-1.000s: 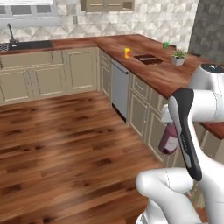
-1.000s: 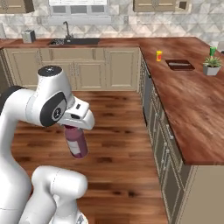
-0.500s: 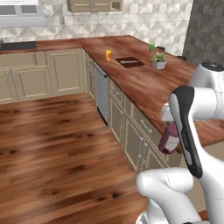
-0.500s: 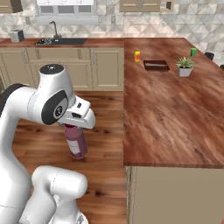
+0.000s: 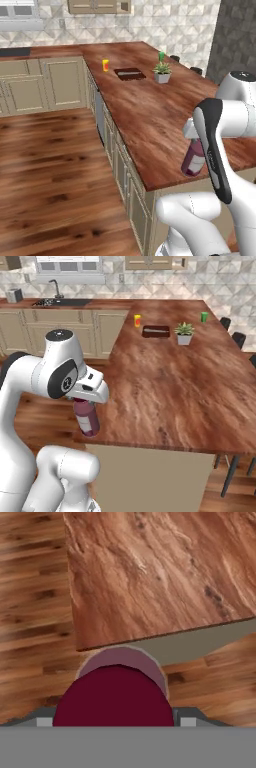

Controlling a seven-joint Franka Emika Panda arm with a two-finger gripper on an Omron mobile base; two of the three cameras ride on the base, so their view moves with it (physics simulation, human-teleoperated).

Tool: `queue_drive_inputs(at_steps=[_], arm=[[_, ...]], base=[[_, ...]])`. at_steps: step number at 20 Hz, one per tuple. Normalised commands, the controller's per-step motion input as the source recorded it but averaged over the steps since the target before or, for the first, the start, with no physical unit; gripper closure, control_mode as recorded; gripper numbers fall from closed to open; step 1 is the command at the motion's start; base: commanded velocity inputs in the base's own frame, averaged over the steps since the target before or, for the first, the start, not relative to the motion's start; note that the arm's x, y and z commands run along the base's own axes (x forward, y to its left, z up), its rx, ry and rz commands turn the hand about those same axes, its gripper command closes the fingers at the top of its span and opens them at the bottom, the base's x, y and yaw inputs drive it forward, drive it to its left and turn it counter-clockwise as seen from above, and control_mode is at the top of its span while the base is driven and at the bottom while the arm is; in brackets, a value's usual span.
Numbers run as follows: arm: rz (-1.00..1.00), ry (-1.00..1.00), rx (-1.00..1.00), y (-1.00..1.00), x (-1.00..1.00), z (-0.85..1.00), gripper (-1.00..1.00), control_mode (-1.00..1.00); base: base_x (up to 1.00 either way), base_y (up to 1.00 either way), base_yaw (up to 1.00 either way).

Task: Place the drinks on the dining counter in a tight cluster.

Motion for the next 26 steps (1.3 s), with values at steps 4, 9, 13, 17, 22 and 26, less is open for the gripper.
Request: queue_drive_inputs(at_steps=[4,9,13,17,22,26], arm=[[0.00,0.00,0.00,0.00,0.00,0.00,1.00,1.00],[0.00,0.00,0.00,0.00,0.00,0.00,1.00,1.00],[0.00,0.00,0.00,0.00,0.00,0.00,1.00,1.00],[0.00,0.00,0.00,0.00,0.00,0.00,1.00,1.00],[0.00,0.00,0.00,0.00,0.00,0.00,1.00,1.00],[0.00,0.00,0.00,0.00,0.00,0.00,1.00,1.00]], base=[[0.37,-0.80,0.10],[0.43,-0.61,0.01],[0.29,-0.12,0.00],[0.19,-0.01,0.00],[0.65,-0.80,0.24],[0.37,-0.81,0.21]])
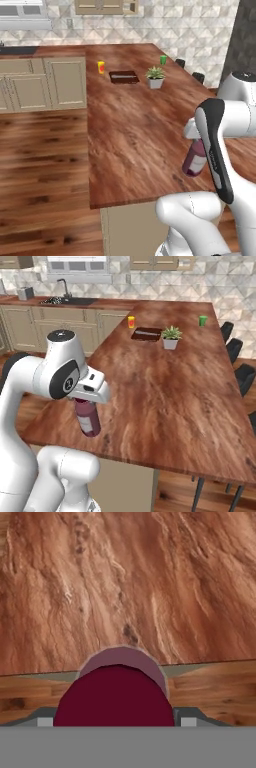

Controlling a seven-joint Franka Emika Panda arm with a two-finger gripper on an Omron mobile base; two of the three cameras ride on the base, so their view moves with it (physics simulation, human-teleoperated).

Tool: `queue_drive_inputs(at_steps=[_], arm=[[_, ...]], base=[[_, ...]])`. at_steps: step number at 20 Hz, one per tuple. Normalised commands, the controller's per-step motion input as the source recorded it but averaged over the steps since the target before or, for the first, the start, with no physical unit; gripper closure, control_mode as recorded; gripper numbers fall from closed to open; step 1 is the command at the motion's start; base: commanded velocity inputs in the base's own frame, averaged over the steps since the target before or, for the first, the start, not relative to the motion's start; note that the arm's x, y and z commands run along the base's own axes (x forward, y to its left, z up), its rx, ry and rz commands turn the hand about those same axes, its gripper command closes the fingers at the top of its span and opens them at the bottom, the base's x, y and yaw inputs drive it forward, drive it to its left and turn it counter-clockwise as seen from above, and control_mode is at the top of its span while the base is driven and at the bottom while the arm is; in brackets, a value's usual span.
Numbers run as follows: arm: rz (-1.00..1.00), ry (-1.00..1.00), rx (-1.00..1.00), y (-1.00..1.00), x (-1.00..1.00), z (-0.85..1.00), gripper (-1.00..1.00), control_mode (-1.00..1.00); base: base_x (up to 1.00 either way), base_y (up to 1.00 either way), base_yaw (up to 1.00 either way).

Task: Place the drinks on the dining counter in a tight cluster.

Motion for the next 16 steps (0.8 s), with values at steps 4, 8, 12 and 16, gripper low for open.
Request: queue_drive_inputs(at_steps=[4,8,12,16], arm=[[0.00,0.00,0.00,0.00,0.00,0.00,1.00,1.00],[0.00,0.00,0.00,0.00,0.00,0.00,1.00,1.00],[0.00,0.00,0.00,0.00,0.00,0.00,1.00,1.00],[0.00,0.00,0.00,0.00,0.00,0.00,1.00,1.00]], base=[[0.60,-0.67,0.17],[0.69,-0.17,0.02],[0.64,0.00,0.00],[0.01,0.00,0.00]])
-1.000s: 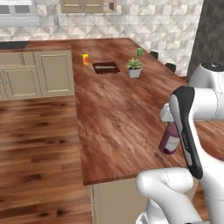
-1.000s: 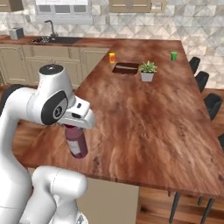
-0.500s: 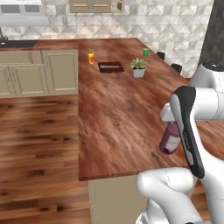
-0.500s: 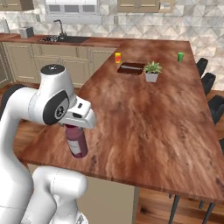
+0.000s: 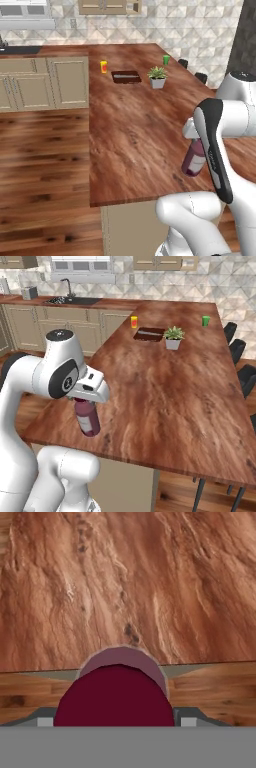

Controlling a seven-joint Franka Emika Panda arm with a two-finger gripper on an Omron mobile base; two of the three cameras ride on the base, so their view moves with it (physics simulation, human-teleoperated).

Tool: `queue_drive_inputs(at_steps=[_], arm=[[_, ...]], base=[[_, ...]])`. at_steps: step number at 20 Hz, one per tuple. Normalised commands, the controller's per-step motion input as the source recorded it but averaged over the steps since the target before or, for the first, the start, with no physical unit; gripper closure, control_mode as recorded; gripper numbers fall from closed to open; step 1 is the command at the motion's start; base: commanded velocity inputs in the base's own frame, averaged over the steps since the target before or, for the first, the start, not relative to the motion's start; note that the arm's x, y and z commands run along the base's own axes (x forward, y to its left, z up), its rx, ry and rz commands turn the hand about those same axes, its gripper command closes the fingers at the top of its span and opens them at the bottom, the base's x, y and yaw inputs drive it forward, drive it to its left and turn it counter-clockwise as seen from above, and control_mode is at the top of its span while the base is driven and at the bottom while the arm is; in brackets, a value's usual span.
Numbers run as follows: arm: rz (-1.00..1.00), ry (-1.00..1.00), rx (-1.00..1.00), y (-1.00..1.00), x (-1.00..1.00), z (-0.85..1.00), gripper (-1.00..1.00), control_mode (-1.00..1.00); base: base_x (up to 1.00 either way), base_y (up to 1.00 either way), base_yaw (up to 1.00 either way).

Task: Place the drinks on the dining counter in a tight cluster.

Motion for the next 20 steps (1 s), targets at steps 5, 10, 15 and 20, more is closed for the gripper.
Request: queue_drive_inputs(at_steps=[5,10,15,20], arm=[[0.00,0.00,0.00,0.00,0.00,0.00,1.00,1.00],[0.00,0.11,0.00,0.00,1.00,0.00,1.00,-1.00],[0.00,0.08,0.00,-0.06,1.00,0.00,1.00,-1.00],[0.00,0.05,0.00,-0.04,0.79,0.00,1.00,-1.00]], base=[[0.17,0.00,0.00],[0.00,0.00,0.00],[0.00,0.00,0.00],[0.00,0.00,0.00]])
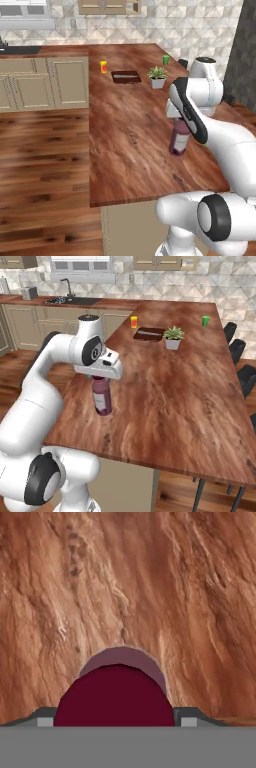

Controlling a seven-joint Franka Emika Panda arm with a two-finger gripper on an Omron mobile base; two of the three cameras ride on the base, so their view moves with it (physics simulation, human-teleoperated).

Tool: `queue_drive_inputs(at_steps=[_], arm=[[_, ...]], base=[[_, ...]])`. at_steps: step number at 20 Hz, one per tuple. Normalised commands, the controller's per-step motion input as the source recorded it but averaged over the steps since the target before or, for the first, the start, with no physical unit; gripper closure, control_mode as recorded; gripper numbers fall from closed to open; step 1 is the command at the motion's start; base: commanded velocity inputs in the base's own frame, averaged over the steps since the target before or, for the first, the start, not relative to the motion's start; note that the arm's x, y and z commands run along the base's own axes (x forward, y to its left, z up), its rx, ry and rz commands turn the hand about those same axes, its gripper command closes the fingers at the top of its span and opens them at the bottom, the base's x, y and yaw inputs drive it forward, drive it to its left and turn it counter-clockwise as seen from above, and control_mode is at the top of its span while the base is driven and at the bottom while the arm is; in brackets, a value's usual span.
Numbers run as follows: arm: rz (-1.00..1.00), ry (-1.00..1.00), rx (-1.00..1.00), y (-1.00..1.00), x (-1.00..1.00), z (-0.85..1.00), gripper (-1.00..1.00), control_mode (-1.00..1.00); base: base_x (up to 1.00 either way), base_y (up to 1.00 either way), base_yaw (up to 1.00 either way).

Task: Place the drinks on the dining counter in a tight cluster.

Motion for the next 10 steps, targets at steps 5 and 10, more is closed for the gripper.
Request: queue_drive_inputs(at_steps=[5,10], arm=[[-0.18,0.04,-0.07,0.33,0.93,0.00,1.00,-1.00],[-0.25,0.01,-0.02,0.11,0.56,0.00,1.00,-1.00]], base=[[0.00,0.00,0.00],[0.00,0.00,0.00]])
